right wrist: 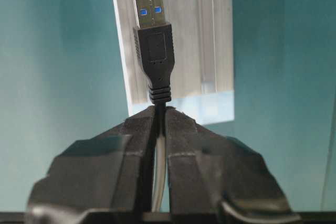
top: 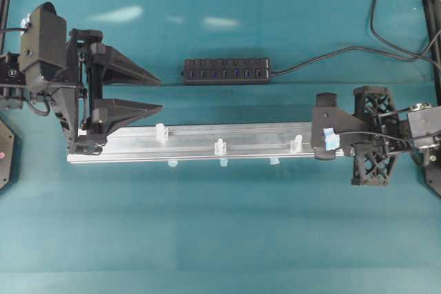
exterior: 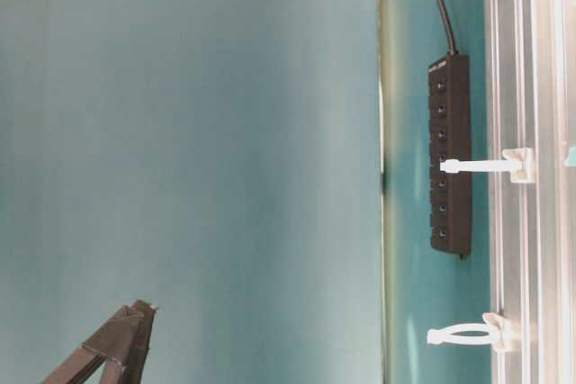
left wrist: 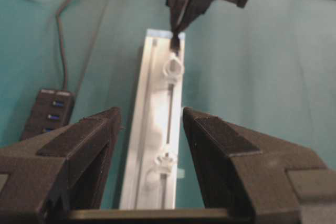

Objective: Pass the USB cable through three rings with both arms.

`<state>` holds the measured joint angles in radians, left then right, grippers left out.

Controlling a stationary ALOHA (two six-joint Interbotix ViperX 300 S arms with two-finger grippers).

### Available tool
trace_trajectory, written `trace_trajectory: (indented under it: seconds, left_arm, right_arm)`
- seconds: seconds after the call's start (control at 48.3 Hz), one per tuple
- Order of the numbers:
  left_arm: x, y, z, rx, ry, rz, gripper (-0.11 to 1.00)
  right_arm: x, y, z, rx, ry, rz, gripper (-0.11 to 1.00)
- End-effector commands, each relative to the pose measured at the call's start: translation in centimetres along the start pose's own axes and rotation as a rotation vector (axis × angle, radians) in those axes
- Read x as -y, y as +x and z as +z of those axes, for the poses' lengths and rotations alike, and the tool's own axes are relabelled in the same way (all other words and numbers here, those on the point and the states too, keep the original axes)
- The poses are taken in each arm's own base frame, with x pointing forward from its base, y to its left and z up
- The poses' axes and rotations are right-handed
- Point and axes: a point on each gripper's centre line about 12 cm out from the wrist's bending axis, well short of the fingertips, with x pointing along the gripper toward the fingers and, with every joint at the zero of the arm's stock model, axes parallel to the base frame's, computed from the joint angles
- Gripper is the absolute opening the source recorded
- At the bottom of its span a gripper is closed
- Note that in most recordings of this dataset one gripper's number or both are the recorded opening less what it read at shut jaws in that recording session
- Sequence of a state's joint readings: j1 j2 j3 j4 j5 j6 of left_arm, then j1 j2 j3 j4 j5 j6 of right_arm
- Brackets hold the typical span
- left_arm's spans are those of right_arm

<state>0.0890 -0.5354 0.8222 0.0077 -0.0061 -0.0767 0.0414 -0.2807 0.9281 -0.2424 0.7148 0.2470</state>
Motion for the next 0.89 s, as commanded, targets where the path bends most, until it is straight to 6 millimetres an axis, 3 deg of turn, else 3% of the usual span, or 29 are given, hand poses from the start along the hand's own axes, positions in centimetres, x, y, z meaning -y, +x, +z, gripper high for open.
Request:
trace_trajectory:
  seconds: [0.0, 0.87]
  left_arm:
    - [0.0, -0.1, 1.3, 0.037, 0.004, -0.001, 0.64]
    - [0.0, -0.1, 1.0, 0.029, 0.004, -0.001, 0.64]
  right_arm:
    - [0.1, -0.1, 0.6, 0.021, 0.018, 0.002, -0.09]
    - [-0.1, 0.6, 2.9, 0.094, 0.014, 0.022, -0.09]
